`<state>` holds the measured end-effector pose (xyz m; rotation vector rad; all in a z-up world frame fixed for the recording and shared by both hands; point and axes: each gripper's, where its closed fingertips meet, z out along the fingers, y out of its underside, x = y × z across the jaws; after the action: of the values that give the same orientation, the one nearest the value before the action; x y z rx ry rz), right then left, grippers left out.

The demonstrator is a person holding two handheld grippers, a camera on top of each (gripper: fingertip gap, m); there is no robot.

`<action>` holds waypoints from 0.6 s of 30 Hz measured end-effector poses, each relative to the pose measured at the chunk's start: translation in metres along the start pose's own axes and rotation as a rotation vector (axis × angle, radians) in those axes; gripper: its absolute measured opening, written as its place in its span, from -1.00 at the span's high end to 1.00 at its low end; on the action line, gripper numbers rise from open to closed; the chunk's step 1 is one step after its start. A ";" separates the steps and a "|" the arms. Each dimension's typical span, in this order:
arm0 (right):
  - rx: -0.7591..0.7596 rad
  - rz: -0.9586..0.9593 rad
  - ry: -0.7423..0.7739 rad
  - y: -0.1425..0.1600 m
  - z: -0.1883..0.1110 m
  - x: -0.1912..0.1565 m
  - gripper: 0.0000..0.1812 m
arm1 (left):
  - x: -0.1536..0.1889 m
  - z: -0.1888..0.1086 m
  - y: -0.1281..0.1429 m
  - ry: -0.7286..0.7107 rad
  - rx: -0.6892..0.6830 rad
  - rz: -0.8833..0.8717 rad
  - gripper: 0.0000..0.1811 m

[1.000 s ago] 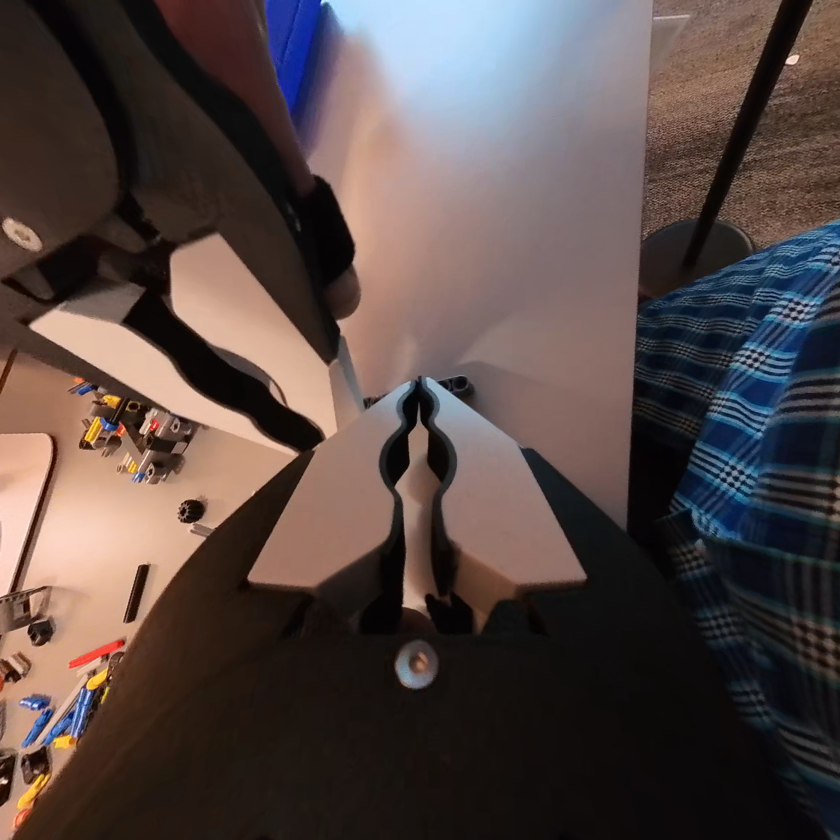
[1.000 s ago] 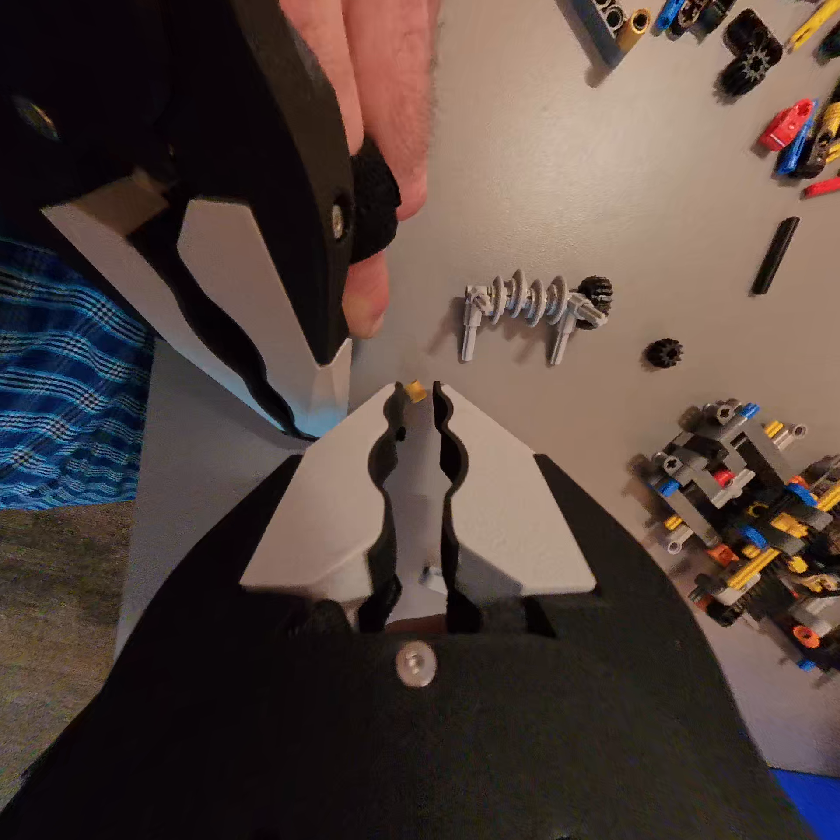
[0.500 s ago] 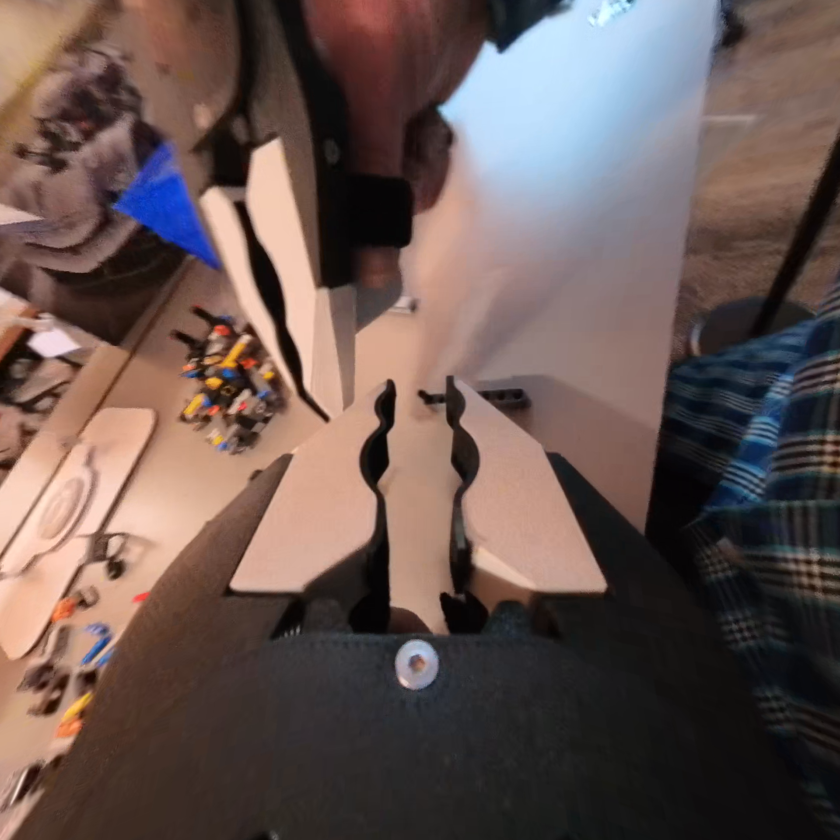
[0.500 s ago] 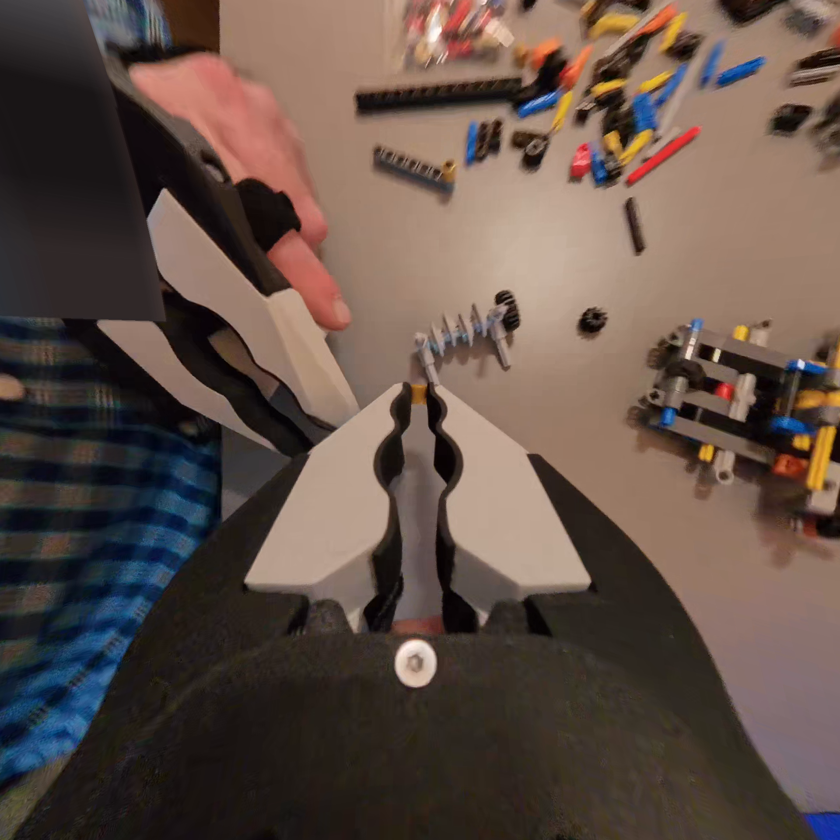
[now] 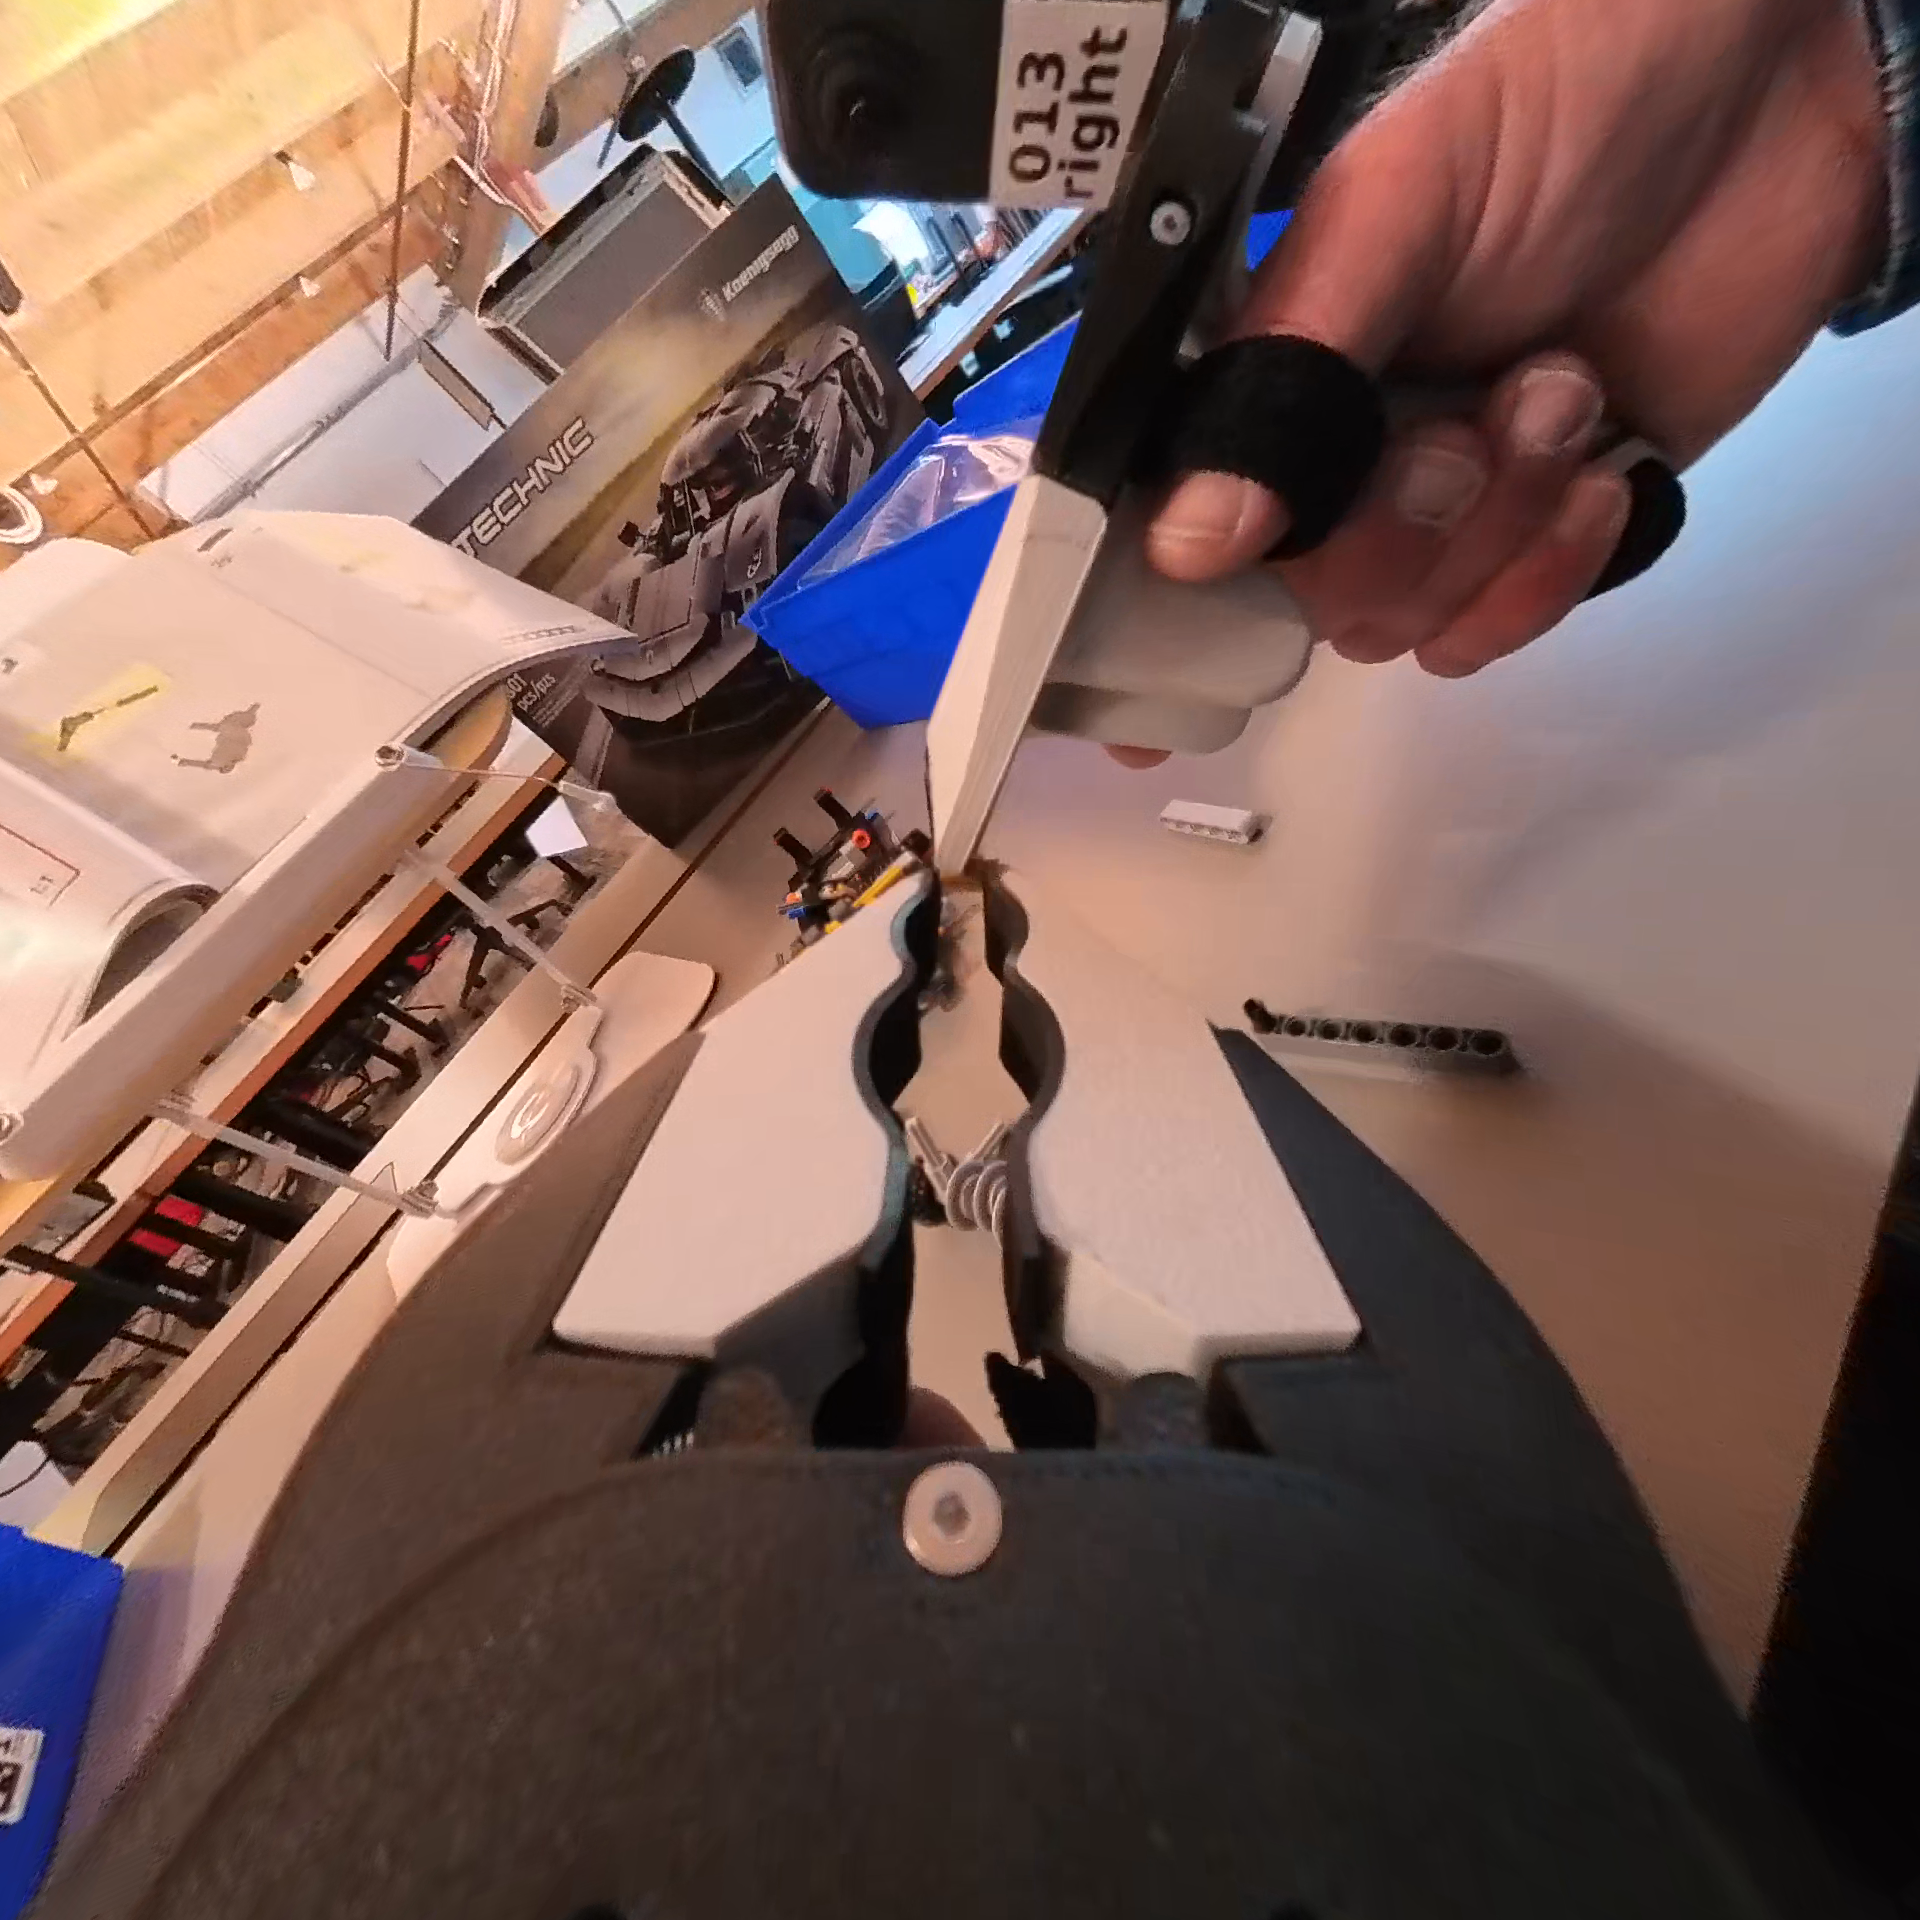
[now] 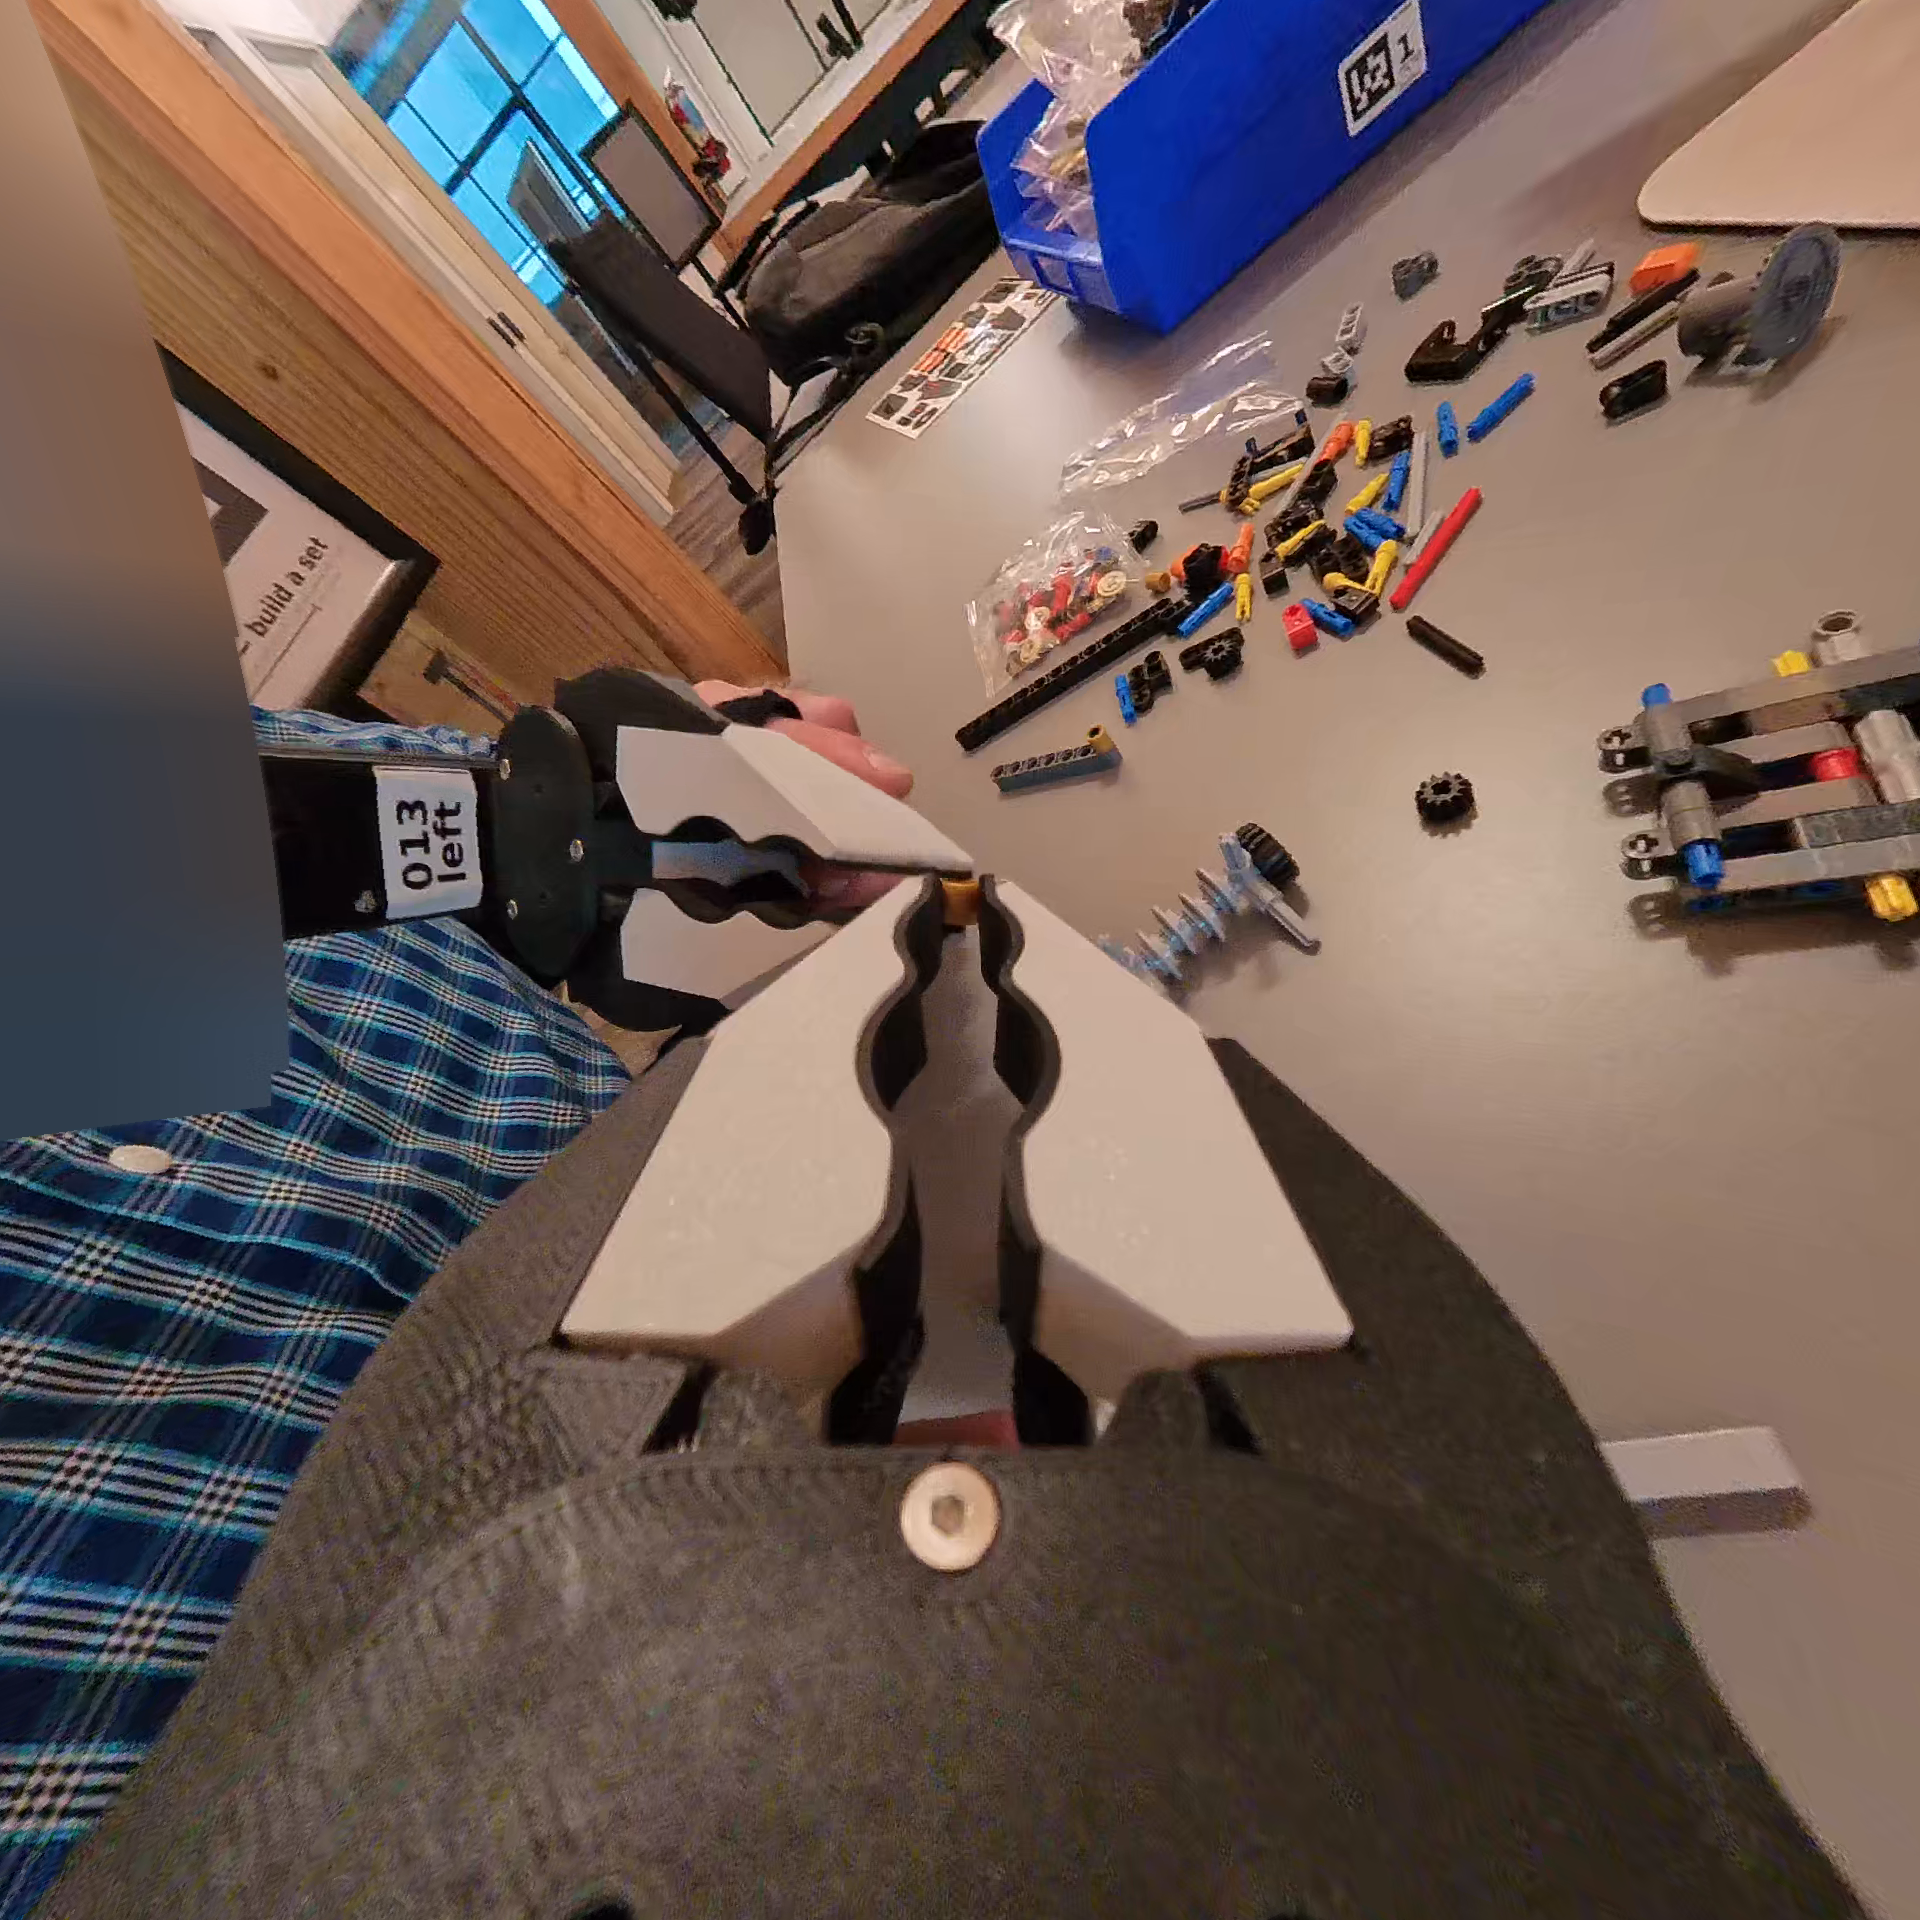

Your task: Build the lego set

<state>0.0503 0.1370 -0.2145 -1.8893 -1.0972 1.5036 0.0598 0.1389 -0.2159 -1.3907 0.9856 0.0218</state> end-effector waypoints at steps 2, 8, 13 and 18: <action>-0.008 0.004 -0.005 0.001 -0.001 -0.001 0.95 | 0.001 0.000 -0.001 -0.001 -0.001 0.013 0.95; -0.001 -0.002 -0.013 -0.003 -0.001 -0.002 0.95 | -0.001 -0.001 -0.003 -0.018 0.008 0.007 0.96; 0.027 -0.015 -0.018 -0.007 -0.001 -0.004 0.92 | -0.008 -0.002 -0.007 -0.033 0.031 -0.074 0.96; 0.096 -0.092 0.005 -0.013 -0.007 -0.005 0.89 | -0.012 -0.003 -0.009 0.011 0.062 -0.262 0.95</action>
<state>0.0529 0.1406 -0.1995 -1.7536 -1.0747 1.4729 0.0554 0.1407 -0.2013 -1.4545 0.8003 -0.2103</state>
